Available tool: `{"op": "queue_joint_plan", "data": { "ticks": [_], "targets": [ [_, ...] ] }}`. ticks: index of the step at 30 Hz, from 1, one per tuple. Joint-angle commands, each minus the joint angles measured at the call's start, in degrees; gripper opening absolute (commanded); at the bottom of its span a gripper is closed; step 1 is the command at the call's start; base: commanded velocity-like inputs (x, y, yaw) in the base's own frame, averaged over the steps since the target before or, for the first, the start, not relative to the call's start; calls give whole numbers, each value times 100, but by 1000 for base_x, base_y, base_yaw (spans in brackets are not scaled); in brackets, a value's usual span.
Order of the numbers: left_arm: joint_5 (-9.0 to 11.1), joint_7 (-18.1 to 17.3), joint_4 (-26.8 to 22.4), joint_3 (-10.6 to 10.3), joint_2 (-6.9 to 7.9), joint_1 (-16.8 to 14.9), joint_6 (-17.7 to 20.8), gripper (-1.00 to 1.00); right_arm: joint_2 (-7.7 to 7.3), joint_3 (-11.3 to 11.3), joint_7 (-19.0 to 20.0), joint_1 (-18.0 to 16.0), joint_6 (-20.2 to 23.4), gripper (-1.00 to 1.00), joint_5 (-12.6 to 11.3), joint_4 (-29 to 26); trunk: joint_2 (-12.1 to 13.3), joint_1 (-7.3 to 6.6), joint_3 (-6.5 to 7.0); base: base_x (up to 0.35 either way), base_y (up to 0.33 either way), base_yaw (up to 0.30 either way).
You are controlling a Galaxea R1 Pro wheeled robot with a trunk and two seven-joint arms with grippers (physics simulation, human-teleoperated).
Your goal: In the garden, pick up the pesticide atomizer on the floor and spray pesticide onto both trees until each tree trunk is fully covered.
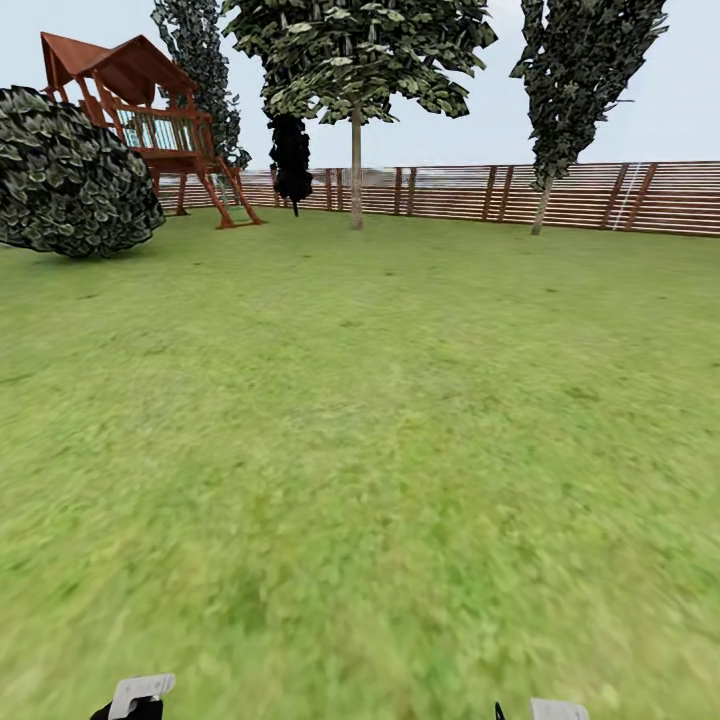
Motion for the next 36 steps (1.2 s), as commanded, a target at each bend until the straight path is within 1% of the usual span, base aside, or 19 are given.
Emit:
{"op": "queue_joint_plan", "data": {
  "ticks": [1,36],
  "targets": [
    [59,-28,5,-40,4,-4,-19,-100,0,-29,-30,-4,-15,100,61,7,-2,3,-5,340,0,0],
    [66,-29,-2,-39,7,-4,-21,-100,0,-31,-30,-4,-15,100,61,7,-2,3,-5,340,0,0]
  ]
}}
